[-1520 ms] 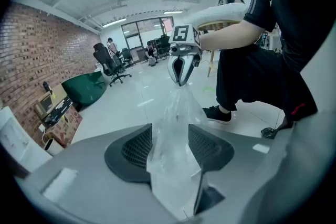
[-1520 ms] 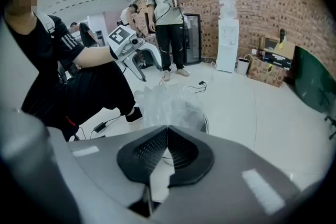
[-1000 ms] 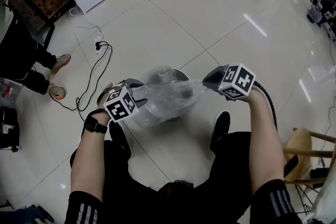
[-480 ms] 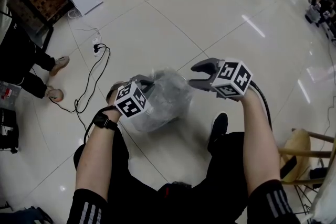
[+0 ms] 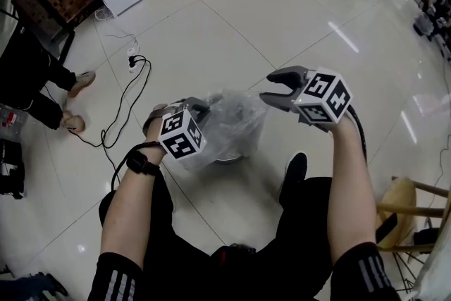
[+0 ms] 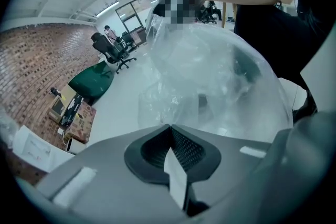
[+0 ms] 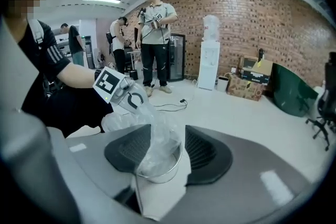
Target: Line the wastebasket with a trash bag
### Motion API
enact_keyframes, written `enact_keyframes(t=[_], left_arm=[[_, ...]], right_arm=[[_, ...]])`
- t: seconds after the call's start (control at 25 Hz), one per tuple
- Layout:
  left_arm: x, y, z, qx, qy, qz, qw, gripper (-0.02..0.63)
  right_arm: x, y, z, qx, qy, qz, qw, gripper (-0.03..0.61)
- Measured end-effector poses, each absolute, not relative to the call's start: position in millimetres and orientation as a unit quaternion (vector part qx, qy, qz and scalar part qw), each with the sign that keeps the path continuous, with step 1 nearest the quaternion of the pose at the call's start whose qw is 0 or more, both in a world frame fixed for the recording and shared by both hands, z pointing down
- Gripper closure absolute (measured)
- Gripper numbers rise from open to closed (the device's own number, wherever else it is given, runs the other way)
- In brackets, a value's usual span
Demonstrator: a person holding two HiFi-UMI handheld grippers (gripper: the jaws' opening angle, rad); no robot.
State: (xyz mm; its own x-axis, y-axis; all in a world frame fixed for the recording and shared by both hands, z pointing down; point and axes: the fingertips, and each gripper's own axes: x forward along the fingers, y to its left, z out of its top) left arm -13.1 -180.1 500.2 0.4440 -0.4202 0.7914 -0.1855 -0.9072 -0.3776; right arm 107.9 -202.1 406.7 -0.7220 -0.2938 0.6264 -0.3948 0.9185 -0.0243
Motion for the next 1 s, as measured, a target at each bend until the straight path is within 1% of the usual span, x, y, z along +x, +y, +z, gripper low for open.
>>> enact_keyframes(t=[0.16, 0.2, 0.36, 0.52, 0.72, 0.8, 0.88, 1.0], left_arm=[[-17, -182, 497, -0.840, 0.188, -0.496, 0.117, 0.613], [-18, -183, 497, -0.839, 0.190, -0.496, 0.116, 0.613], [-20, -185, 496, -0.837, 0.193, -0.498, 0.115, 0.613], [-26, -184, 501, -0.833, 0.192, -0.506, 0.113, 0.613], [-32, -183, 507, -0.829, 0.189, -0.515, 0.109, 0.613], [-34, -183, 507, -0.829, 0.189, -0.515, 0.109, 0.613], [-32, -181, 505, -0.832, 0.189, -0.511, 0.109, 0.613], [-24, -180, 501, -0.835, 0.186, -0.505, 0.114, 0.613]], right_arm=[[131, -195, 430, 0.171, -0.905, 0.104, 0.376, 0.365], [136, -197, 431, 0.177, -0.902, 0.104, 0.379, 0.365], [145, -206, 415, 0.201, -0.906, 0.104, 0.357, 0.365], [172, -216, 412, 0.247, -0.887, 0.110, 0.374, 0.365], [200, -212, 410, 0.270, -0.875, 0.117, 0.384, 0.365], [204, -212, 402, 0.283, -0.879, 0.114, 0.367, 0.365], [196, -214, 388, 0.286, -0.893, 0.111, 0.330, 0.365], [159, -207, 368, 0.247, -0.924, 0.113, 0.269, 0.365]])
